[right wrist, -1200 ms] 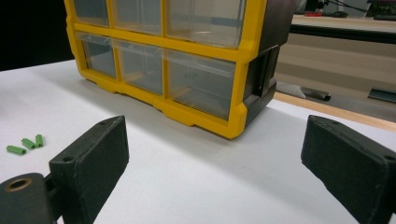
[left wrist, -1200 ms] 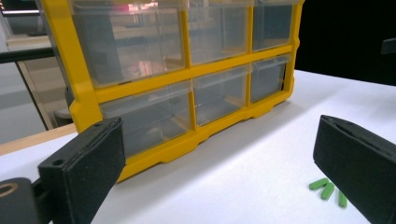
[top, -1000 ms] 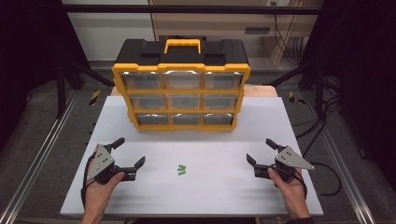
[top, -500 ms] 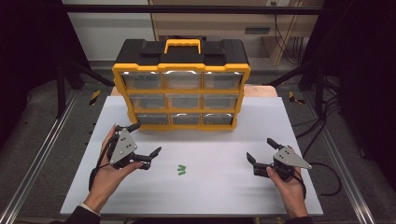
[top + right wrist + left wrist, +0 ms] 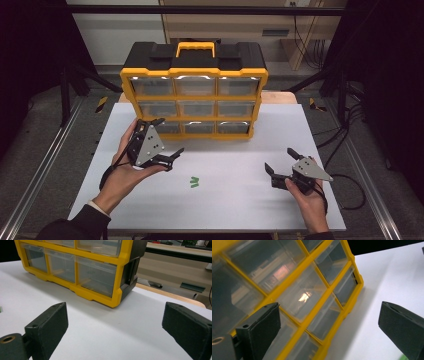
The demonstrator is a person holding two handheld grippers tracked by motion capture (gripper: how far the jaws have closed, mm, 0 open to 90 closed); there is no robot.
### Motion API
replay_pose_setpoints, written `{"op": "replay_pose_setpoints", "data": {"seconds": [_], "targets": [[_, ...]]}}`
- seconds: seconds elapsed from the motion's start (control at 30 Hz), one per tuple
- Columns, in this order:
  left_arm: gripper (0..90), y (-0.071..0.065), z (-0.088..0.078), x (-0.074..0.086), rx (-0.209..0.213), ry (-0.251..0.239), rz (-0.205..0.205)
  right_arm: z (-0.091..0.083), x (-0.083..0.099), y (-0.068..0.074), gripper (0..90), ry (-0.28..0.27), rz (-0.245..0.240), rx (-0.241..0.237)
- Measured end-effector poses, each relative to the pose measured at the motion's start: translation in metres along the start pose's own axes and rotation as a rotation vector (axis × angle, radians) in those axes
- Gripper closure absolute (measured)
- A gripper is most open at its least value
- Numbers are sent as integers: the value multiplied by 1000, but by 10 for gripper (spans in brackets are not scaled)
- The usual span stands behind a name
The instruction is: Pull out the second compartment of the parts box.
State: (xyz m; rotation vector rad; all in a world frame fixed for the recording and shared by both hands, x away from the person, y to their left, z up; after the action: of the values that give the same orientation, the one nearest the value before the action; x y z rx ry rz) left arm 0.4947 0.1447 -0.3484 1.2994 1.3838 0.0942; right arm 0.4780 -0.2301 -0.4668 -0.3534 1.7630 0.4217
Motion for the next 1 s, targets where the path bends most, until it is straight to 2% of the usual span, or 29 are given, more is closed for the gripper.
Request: {"op": "replay_pose_setpoints", "data": {"seconds": [0.03,0.1,0.13,0.2,0.23,0.43,0.53,0.67,0.87,0.9,0.93,1.0], "targets": [[46,2,3,-7,-4,10,32,0,1,1,67,7,-6,3],[49,3,4,-10,-7,19,47,-1,2,1,65,11,-12,8],[50,3,5,-16,-4,38,87,-2,2,0,64,13,-21,15],[55,4,5,-18,-8,40,103,-3,2,0,64,15,-17,19],[55,5,5,-25,-17,51,138,-3,1,-2,64,9,-16,22],[62,14,7,-35,-47,67,180,-2,2,-1,63,18,-22,27],[69,18,9,-38,-62,76,187,-2,3,-1,63,23,-20,28],[77,20,10,-43,-77,99,242,-2,3,-1,63,22,-24,29],[80,23,10,-46,-96,119,271,-2,3,-1,62,21,-23,30],[82,25,10,-47,-101,138,306,-2,3,-1,62,20,-26,30],[83,25,10,-47,-101,138,306,-2,3,-1,62,20,-26,30],[87,28,9,-48,-120,157,331,-2,3,-1,60,23,-27,31]]}}
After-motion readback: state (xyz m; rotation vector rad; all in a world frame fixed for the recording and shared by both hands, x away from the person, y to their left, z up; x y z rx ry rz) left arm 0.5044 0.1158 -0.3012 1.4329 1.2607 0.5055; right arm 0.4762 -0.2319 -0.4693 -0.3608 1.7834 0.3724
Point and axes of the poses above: each handheld gripper's, and its own axes: z roughly forward along the jaws, x roughly out of its underside, y roughly to its left, the point moved 5 cm from there along z, roughly forward along the jaws, and after that the axes turned 12 degrees about z, right-handed, at the moved point
